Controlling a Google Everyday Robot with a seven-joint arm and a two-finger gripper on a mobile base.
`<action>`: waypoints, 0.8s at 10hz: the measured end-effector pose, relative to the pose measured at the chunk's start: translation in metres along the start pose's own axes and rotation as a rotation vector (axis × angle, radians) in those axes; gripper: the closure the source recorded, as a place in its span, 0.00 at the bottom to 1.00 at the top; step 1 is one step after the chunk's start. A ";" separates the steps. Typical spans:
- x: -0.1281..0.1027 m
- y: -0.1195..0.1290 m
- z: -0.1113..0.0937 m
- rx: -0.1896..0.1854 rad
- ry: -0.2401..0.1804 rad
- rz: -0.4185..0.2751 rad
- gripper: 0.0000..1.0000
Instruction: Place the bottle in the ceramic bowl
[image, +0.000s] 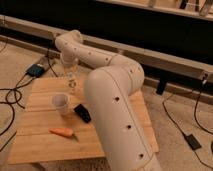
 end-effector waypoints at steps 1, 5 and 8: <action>-0.001 -0.001 -0.001 0.002 0.000 0.001 0.93; -0.001 -0.012 -0.025 0.014 -0.022 0.017 1.00; 0.010 -0.031 -0.059 0.045 -0.040 0.058 1.00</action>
